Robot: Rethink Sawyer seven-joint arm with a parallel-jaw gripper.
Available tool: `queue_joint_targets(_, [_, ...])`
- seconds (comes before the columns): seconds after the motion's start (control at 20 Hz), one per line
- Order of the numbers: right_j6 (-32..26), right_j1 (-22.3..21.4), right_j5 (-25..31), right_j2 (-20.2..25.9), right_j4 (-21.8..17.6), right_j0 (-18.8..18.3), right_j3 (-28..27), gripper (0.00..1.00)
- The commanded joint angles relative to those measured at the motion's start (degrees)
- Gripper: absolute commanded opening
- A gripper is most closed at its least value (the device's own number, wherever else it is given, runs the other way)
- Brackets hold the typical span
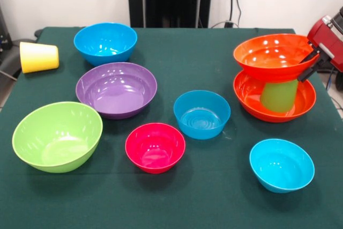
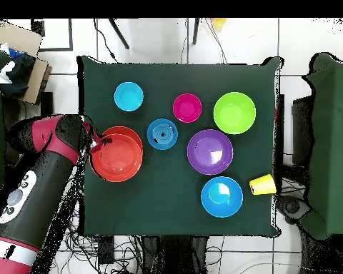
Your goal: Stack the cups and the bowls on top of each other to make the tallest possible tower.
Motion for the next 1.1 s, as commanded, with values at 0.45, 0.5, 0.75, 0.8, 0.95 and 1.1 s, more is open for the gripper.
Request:
queue_joint_targets(0.45, [4.56,-1.13,3.52,4.4,-2.77,-1.9,0.34,1.0])
queue_joint_targets(0.5, [4.55,-1.13,3.51,4.39,-2.77,-1.91,0.36,1.0])
queue_joint_targets(0.75, [4.84,-1.1,3.31,4.41,-2.63,-1.88,0.44,1.0])
queue_joint_targets(0.8, [4.92,-1.08,3.26,4.4,-2.61,-1.86,0.44,1.0])
queue_joint_targets(0.95, [5.26,-0.96,3.16,4.3,-2.53,-1.77,0.37,1.0])
queue_joint_targets(1.1, [5.33,-0.85,3.03,4.15,-2.61,-1.75,0.31,1.0])
